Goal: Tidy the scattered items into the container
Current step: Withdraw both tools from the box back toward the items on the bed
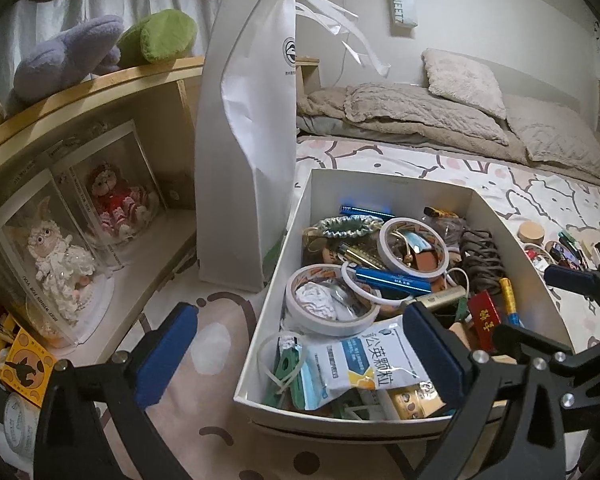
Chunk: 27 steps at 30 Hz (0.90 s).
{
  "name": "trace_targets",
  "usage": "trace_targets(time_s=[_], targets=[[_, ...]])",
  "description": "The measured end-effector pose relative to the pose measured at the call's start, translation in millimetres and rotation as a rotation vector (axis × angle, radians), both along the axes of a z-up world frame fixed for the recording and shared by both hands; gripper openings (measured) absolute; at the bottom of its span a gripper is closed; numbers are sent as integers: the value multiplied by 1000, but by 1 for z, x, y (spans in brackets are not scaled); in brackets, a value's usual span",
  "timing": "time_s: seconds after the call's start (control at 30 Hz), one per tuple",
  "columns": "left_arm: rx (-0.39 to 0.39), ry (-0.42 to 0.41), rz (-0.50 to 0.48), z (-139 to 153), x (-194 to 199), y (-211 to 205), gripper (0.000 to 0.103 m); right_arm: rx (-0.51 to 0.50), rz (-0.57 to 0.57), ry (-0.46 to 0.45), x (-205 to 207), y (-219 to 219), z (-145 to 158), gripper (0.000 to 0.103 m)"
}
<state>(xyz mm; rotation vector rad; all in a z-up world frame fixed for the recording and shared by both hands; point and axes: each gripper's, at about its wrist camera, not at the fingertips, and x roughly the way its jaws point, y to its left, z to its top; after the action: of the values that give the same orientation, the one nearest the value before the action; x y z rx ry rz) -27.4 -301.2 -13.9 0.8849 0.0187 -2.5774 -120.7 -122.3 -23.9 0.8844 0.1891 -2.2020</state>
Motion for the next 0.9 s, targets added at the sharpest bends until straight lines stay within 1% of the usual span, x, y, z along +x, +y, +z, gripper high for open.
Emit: trace_targets(time_s=[0.37,0.67,0.77,0.9], targets=[[2,6,-5,0,-1,1,103,-32,-33,23,-6,9,8,103],[7,35,-8,6,1,5,103,-44,-63,42,-9,21,11,103],[7,43,-8,7,0,7,103,-38,-75,65,-8,30,12,103],[-3,40,-21,6,-3,14,103,-40,-101,63,-10,46,11,103]])
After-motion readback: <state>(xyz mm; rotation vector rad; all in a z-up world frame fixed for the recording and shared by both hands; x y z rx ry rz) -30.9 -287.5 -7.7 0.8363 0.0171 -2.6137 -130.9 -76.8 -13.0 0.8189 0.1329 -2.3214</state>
